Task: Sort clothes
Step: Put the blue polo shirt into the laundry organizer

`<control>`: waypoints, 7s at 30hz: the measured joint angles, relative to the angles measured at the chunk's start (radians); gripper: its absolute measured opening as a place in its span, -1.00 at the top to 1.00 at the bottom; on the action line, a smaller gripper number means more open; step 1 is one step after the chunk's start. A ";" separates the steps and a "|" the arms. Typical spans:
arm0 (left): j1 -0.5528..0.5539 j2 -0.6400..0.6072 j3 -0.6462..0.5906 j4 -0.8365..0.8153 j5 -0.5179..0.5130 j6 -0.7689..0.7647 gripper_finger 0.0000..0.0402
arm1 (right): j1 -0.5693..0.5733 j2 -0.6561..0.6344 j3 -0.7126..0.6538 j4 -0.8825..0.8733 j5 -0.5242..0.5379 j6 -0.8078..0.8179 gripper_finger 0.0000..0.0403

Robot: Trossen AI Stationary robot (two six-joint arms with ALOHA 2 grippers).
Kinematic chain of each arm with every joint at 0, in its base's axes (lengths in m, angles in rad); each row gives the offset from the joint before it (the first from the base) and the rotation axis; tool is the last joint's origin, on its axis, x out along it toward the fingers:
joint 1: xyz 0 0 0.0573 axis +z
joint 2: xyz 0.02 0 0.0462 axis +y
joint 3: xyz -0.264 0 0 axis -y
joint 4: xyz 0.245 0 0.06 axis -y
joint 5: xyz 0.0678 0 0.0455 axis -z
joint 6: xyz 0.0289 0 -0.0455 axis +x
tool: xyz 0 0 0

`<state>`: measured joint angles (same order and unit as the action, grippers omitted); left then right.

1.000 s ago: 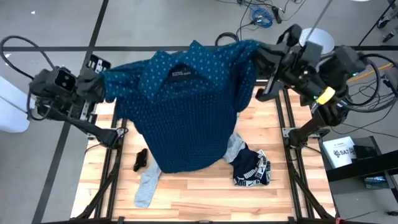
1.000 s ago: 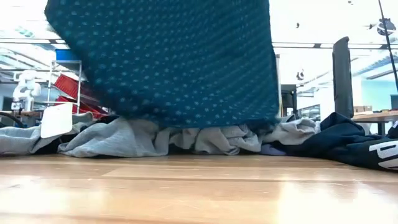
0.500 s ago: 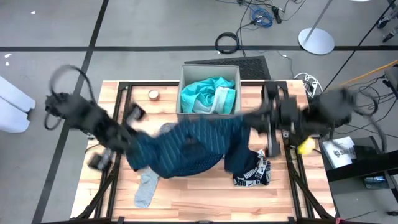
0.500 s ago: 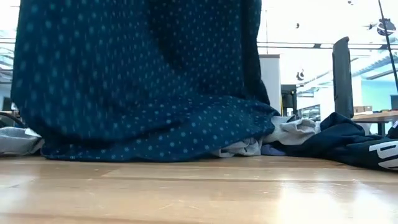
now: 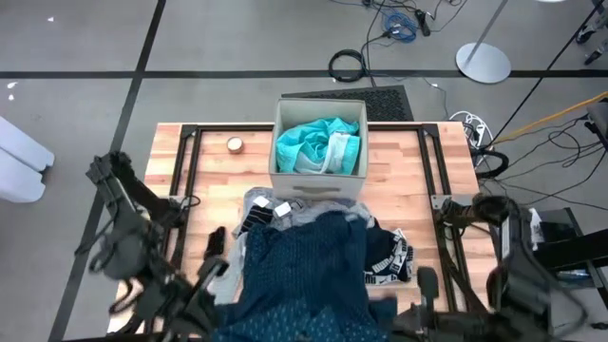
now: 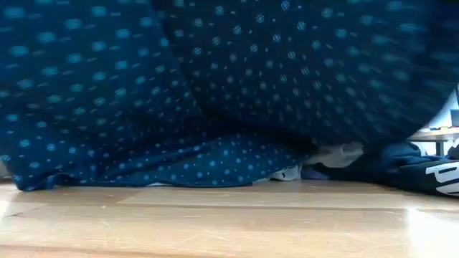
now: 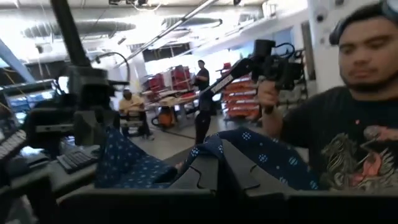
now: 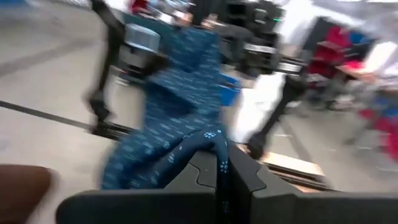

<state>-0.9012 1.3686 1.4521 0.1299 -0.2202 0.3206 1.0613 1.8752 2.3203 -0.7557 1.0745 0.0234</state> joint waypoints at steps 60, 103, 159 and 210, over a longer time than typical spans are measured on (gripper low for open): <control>0.259 0.024 -0.668 -0.132 -0.079 -0.993 0.89 | -0.504 -0.130 -1.232 0.358 -1.082 0.529 0.57; 0.292 -0.350 -0.666 -0.070 -0.181 -0.360 -0.09 | -0.488 -0.224 -0.958 -0.231 -0.999 0.816 0.97; 0.292 -0.350 -0.666 -0.065 -0.150 -0.367 -0.09 | -0.538 0.206 -0.594 -0.052 -1.031 0.652 -0.24; 0.291 -0.350 -0.666 -0.071 -0.147 -0.365 -0.09 | -0.526 0.427 -0.597 -0.013 -0.925 0.563 0.88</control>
<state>-0.6102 1.0183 0.7856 0.0586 -0.3676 -0.0448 0.5358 2.3026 1.7233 -0.7689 0.1496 0.5862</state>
